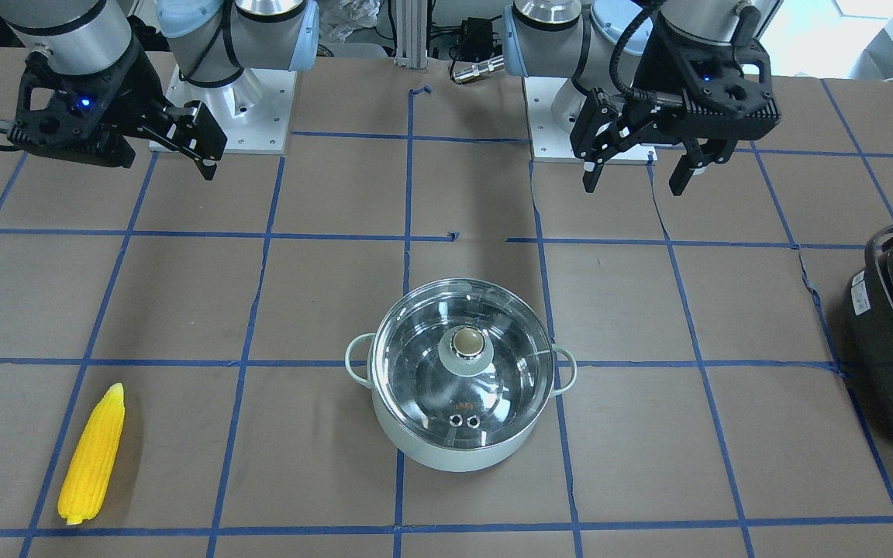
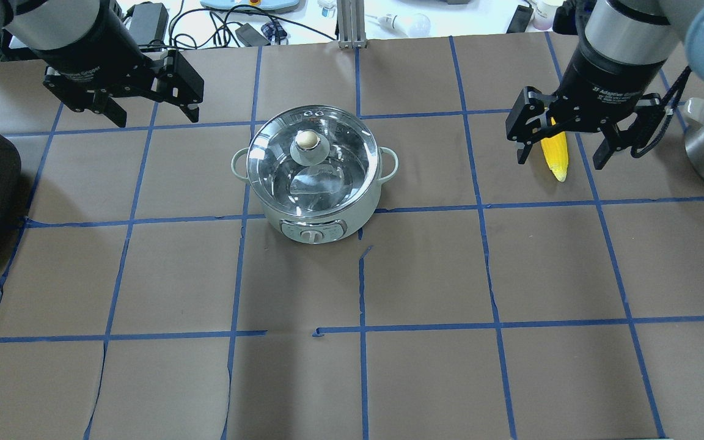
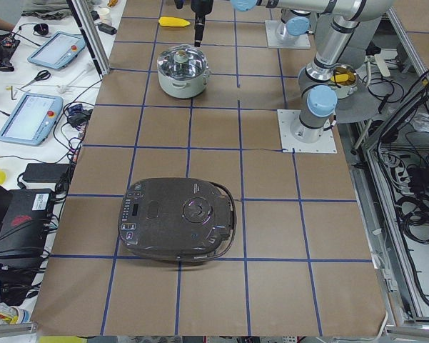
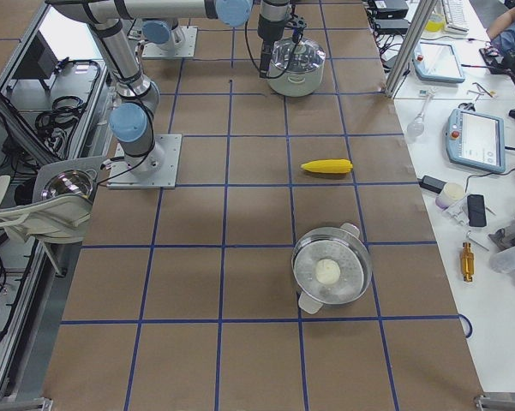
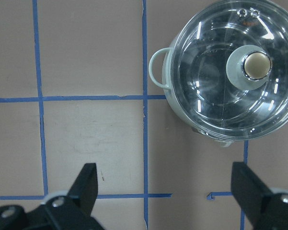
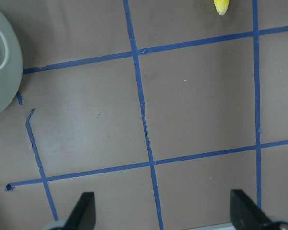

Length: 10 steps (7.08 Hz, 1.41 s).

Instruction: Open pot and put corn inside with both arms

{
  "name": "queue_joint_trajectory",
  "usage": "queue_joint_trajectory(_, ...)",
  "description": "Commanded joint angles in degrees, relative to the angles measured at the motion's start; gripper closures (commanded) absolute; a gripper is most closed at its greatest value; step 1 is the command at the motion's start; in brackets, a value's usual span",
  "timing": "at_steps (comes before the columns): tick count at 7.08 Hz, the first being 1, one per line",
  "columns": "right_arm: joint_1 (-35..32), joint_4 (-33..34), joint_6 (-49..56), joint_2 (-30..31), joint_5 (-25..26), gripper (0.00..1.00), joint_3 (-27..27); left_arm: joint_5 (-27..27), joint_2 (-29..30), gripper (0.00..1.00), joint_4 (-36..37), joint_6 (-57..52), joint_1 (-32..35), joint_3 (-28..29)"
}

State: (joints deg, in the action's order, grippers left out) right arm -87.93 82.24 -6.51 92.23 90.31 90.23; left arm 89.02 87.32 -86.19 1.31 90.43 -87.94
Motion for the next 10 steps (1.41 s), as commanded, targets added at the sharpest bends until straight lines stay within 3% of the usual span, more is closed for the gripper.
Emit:
queue_joint_trajectory(1, 0.04, 0.03, 0.09, -0.03, 0.21, 0.00, 0.12, 0.27, -0.31, 0.00, -0.03, 0.36, 0.09, -0.39)
queue_joint_trajectory(10, -0.05, 0.12, 0.00, 0.41, 0.21, 0.00, 0.03, 0.71, 0.66, 0.00, -2.58, 0.19, -0.26, 0.49)
